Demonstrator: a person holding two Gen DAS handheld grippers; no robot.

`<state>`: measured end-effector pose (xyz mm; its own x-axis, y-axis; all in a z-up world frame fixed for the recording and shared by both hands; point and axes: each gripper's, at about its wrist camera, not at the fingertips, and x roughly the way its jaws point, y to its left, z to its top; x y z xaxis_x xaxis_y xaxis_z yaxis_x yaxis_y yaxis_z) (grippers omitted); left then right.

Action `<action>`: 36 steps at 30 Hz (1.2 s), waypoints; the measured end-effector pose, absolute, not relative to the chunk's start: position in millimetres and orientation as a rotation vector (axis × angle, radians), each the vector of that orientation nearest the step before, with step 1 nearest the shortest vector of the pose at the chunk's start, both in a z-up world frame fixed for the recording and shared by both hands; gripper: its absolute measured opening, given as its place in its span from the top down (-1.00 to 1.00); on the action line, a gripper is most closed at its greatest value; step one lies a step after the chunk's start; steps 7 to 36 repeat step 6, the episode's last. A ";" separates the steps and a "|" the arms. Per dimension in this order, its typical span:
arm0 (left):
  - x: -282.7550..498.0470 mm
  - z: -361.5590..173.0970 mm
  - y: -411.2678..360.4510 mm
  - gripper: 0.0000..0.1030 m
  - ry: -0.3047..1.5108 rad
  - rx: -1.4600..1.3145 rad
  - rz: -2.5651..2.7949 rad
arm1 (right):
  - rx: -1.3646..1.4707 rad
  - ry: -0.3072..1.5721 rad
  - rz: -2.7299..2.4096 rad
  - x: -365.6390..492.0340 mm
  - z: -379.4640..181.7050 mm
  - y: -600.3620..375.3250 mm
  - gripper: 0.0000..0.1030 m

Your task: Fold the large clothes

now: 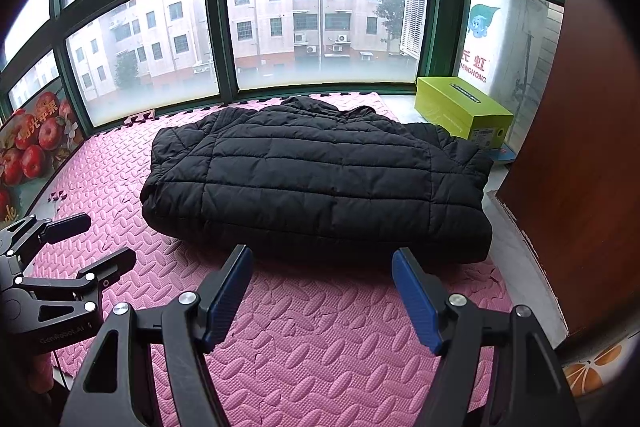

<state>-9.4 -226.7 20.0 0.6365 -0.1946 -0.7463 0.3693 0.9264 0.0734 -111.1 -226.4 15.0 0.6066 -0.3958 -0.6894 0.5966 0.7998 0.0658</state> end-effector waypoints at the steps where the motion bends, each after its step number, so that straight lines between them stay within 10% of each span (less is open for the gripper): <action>1: -9.7 20.1 -226.7 -0.61 0.816 0.231 -0.321 | 0.304 0.715 -0.583 -110.8 14.6 -226.3 -0.53; 36: -8.8 20.0 -226.4 -0.61 0.813 0.238 -0.325 | 0.302 0.721 -0.578 -109.9 12.6 -226.8 -0.53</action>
